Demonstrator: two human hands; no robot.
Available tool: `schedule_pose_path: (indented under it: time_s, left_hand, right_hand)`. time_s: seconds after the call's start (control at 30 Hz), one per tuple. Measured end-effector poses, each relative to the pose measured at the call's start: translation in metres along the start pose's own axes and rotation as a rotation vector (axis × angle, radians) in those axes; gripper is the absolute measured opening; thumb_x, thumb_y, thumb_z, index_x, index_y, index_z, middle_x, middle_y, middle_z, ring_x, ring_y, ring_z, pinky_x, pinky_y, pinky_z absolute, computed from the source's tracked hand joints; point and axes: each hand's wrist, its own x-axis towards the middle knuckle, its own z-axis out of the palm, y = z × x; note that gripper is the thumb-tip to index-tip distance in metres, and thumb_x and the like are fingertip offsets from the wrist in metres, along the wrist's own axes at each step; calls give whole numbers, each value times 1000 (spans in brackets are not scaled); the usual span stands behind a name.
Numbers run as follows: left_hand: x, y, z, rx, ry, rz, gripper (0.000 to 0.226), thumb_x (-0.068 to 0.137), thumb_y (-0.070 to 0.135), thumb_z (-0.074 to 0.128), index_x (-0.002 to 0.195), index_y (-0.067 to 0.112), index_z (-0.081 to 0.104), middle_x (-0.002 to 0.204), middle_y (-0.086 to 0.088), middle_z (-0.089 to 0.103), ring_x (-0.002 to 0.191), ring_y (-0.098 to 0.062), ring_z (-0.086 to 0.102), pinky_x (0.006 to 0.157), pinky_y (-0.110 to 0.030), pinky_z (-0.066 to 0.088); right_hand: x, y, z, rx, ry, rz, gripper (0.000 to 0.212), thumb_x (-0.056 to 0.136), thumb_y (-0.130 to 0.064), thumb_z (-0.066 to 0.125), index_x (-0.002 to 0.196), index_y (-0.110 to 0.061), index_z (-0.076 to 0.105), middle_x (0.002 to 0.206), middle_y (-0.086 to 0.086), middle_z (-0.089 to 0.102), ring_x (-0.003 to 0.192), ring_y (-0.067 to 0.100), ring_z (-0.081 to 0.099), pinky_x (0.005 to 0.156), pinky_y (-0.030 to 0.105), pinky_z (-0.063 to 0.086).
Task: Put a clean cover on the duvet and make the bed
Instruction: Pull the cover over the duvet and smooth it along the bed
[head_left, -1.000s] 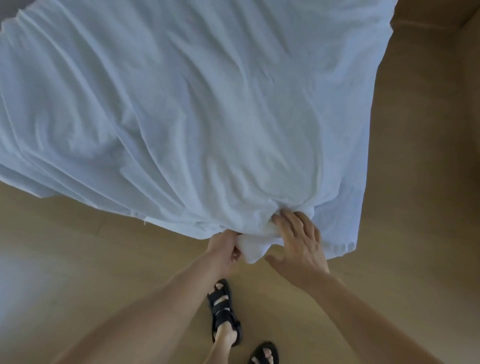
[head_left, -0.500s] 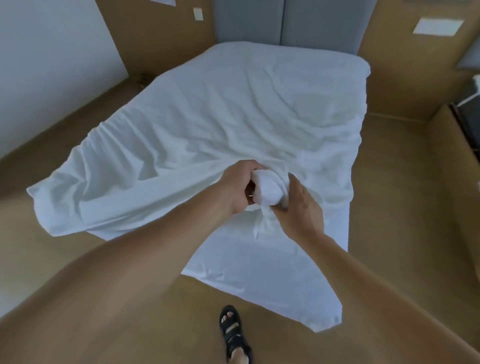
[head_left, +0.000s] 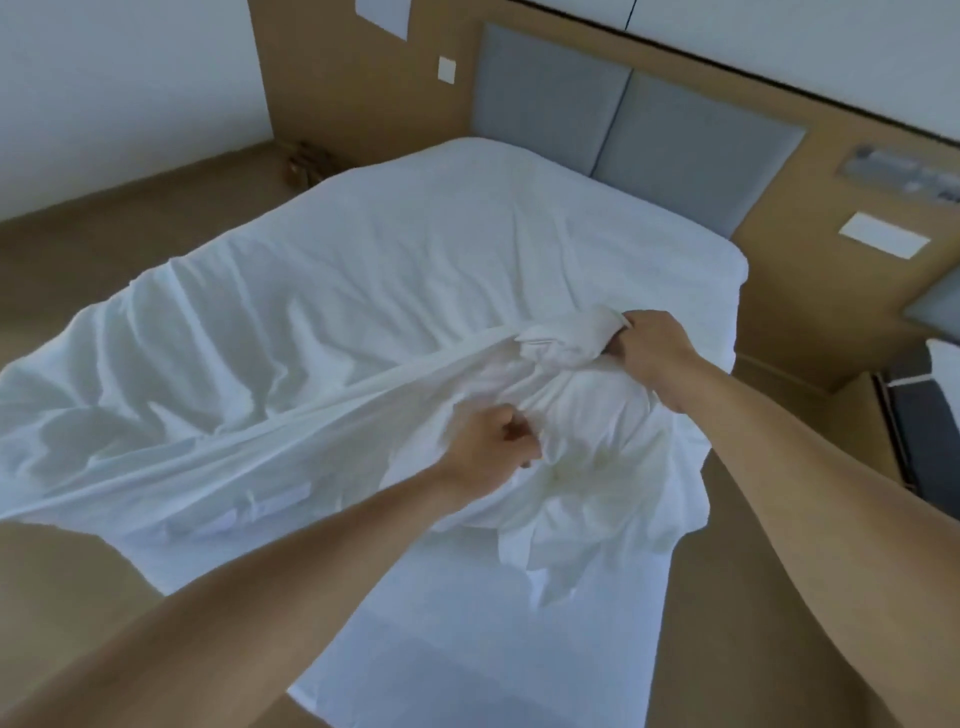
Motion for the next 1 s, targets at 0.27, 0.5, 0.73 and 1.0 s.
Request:
schedule_pose_path:
  time_s: [0.27, 0.5, 0.73, 1.0]
  left_hand:
    - [45, -78, 56, 603, -232, -295, 52, 84, 56, 65, 109, 10, 60, 108, -5, 64, 99, -24, 61, 77, -29, 44]
    - [44, -80, 106, -113, 386, -494, 27, 99, 22, 43, 114, 11, 64, 110, -20, 68, 79, -21, 63, 67, -32, 53]
    - [-18, 27, 146, -57, 678, -320, 26, 85, 18, 44, 68, 5, 58, 60, -9, 50, 49, -20, 48, 48, -27, 40]
    - [-46, 190, 173, -354, 942, -36, 42, 78, -6, 39, 47, 21, 36, 46, 5, 31, 43, -14, 28, 41, -21, 22]
  right_hand:
    - [77, -21, 7, 37, -77, -192, 15, 84, -10, 63, 91, 1, 70, 80, 10, 61, 75, 22, 52, 65, 32, 39]
    - [124, 16, -8, 128, -272, -347, 19, 81, -17, 69, 89, 0, 70, 79, 7, 62, 74, 20, 54, 67, 33, 42]
    - [117, 22, -34, 122, -470, -547, 25, 83, -18, 68, 76, 5, 62, 71, 9, 53, 71, 24, 49, 64, 34, 37]
    - [109, -27, -135, 194, -263, -901, 47, 87, -35, 71, 128, -14, 62, 110, 4, 63, 101, 23, 57, 85, 32, 44]
